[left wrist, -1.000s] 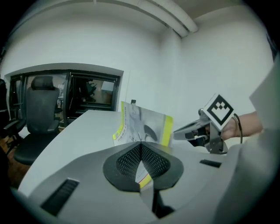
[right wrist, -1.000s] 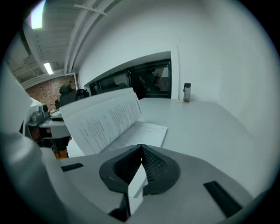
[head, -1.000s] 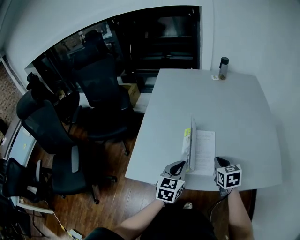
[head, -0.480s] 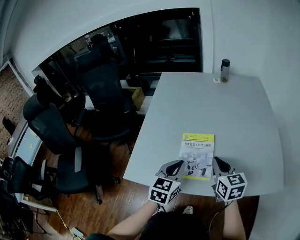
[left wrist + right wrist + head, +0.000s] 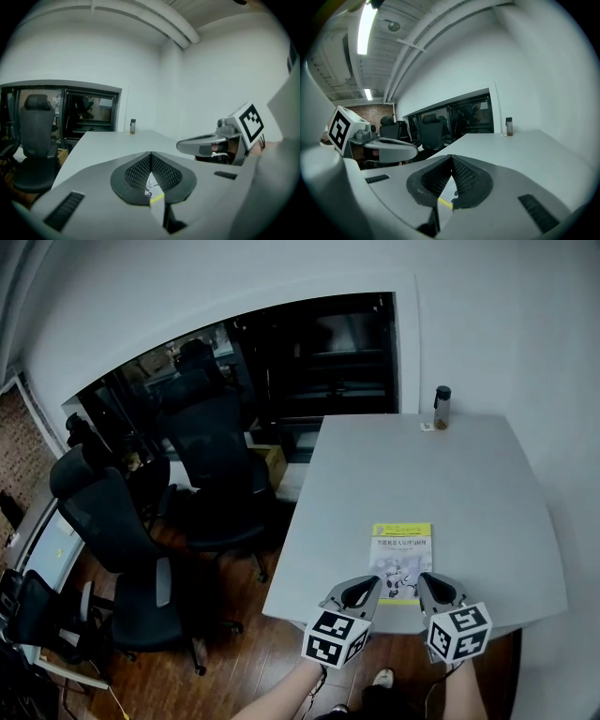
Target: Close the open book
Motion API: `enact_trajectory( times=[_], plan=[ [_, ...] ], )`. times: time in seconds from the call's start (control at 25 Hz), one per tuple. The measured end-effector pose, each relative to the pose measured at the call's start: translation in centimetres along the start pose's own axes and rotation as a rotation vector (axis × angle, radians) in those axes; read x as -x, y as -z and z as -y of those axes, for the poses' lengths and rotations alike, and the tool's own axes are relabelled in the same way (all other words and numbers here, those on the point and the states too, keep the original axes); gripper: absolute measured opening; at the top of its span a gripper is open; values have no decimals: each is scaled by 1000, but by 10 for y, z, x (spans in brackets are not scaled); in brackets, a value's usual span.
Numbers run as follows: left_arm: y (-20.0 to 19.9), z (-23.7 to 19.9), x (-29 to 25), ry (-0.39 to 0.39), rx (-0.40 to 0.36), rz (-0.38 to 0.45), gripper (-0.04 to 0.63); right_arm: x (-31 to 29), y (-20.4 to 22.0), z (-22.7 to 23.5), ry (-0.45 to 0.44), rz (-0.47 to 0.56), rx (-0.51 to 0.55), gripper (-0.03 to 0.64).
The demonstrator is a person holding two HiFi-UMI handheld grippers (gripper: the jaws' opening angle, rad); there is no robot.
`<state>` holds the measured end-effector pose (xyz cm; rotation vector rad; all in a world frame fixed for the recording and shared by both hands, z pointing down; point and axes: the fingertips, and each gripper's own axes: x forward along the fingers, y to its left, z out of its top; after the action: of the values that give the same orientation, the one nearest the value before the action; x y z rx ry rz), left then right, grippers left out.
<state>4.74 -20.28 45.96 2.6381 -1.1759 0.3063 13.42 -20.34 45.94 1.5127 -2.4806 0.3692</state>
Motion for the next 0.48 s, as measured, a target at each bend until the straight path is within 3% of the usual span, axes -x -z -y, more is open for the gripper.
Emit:
enact_trajectory(
  times=[0.2, 0.48],
  plan=[
    [-3, 14, 52, 36, -16, 20, 5, 25, -12, -49, -15, 38, 64, 3],
    [-4, 25, 115, 51, -7, 54, 5, 63, -23, -101, -31, 95, 55, 4]
  ],
)
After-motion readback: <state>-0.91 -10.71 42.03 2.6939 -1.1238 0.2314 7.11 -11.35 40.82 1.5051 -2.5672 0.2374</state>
